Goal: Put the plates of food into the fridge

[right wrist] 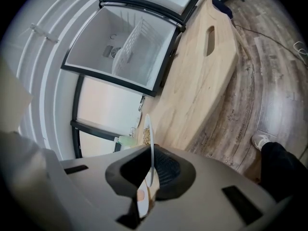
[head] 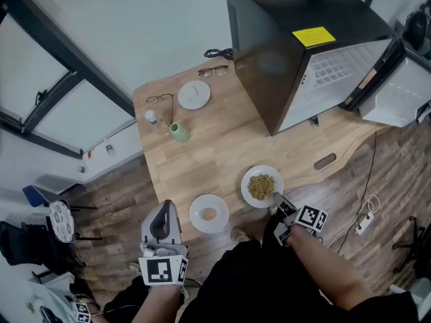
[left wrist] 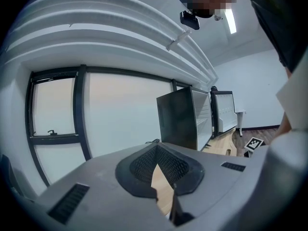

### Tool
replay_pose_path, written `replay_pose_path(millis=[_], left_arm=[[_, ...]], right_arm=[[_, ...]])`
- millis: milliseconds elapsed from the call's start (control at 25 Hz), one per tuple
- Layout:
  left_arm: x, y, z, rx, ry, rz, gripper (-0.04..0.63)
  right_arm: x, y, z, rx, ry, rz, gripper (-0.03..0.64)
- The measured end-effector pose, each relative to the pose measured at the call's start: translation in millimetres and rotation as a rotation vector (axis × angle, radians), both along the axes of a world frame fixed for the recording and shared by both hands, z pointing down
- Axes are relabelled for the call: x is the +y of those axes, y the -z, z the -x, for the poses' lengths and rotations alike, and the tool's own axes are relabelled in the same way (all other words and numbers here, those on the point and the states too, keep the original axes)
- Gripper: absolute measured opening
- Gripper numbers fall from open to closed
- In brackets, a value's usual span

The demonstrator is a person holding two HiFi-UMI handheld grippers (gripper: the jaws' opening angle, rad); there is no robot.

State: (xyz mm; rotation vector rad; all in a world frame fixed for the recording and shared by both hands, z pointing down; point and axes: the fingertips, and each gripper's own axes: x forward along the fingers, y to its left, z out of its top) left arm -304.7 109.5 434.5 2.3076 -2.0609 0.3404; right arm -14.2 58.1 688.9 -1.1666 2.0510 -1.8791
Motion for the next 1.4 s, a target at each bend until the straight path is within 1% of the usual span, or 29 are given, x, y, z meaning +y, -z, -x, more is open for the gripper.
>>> replay_pose_path(millis=[240, 320, 760, 960, 1200, 1400], left_arm=[[-14.7, 1.9, -17.4, 0.008, -0.019, -0.016, 0.005], [-23.6, 4.9, -24.3, 0.005, -0.027, -0.024, 0.005], [-71.5, 30.8, -72.2, 0.000, -0.075, -0.094, 0.005], [-95.0, 37.2, -100.5, 0.004, -0.103, -0.106, 0.005], [-128.8, 55.2, -134.6, -0.005, -0.141, -0.142, 0.005], [-152.5, 66.6, -155.0, -0.009, -0.144, -0.165, 0.005]], right_arm=[[-20.6, 24.1, -27.0, 0.003, -0.041, -0.026, 0.031], [-30.6, 33.9, -36.5, -0.012, -0.052, -0.048, 0.031], [-80.4, 88.3, -96.2, -0.037, -0.132, -0.139, 0.031], [-102.5, 107.1, -129.7, -0.069, -0.196, -0.129, 0.031], [-129.8, 127.1, -161.1, -0.079, -0.222, -0.146, 0.031], [-157.6, 141.1, -188.2, -0.085, -0.245, -0.165, 0.031]])
